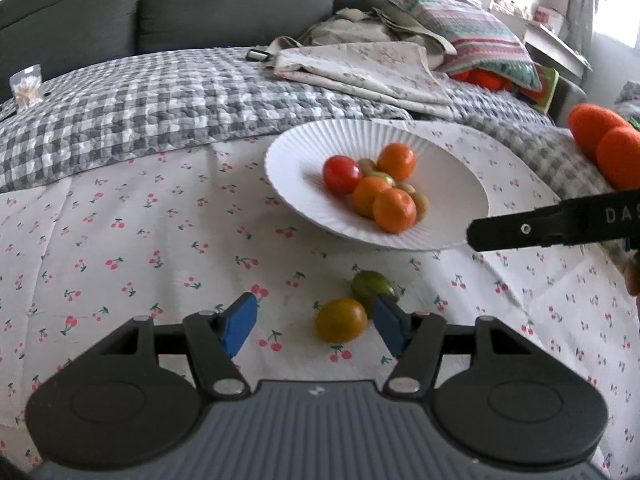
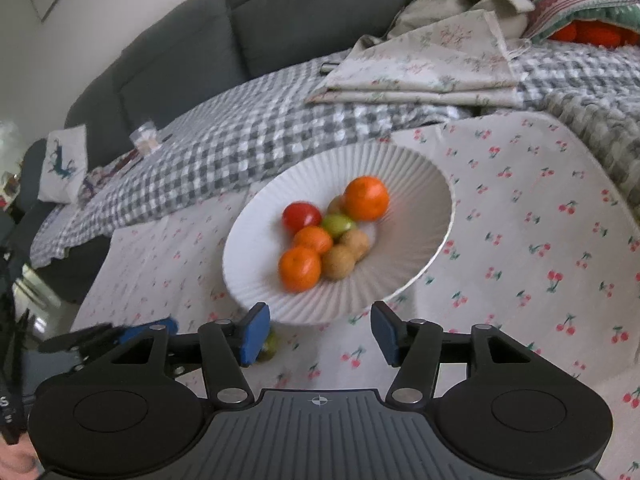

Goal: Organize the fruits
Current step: 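Return the left tool to the fruits and grasp the yellow-orange tomato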

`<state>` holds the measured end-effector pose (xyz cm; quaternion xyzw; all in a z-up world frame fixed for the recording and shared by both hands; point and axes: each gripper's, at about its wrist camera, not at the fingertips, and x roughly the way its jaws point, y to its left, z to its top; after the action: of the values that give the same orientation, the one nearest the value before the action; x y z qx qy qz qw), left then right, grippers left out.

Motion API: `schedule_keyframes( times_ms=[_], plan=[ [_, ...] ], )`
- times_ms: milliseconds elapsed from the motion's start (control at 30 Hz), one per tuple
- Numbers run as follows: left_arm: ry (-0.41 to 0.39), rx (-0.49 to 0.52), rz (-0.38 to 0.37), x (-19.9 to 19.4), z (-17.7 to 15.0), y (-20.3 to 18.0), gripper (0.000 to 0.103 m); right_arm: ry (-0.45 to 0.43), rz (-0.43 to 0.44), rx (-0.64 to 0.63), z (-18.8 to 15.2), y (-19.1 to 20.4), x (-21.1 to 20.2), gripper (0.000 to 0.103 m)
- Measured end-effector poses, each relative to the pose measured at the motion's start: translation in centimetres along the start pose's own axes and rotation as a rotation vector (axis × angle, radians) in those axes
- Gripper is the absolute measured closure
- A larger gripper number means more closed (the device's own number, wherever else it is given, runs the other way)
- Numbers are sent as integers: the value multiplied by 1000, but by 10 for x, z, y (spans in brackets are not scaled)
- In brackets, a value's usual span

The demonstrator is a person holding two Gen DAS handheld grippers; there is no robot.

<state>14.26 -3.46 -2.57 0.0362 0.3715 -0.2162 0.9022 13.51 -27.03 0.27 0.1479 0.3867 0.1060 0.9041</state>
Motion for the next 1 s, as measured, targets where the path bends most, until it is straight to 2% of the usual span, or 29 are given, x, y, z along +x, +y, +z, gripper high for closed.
schedule_keyframes(
  times_ms=[200, 367, 767, 1000],
  plan=[
    [17, 50, -7, 6, -6, -11, 42, 15, 11, -36, -5, 9, 2, 40],
    [29, 102, -7, 11, -11, -22, 51, 27, 13, -45, -7, 10, 5, 36],
    [43, 93, 4, 19, -12, -16, 74, 40, 6, -51, -9, 10, 10, 35],
    [42, 98, 10, 18, -9, -16, 75, 48, 6, -60, -10, 10, 13, 35]
  ],
)
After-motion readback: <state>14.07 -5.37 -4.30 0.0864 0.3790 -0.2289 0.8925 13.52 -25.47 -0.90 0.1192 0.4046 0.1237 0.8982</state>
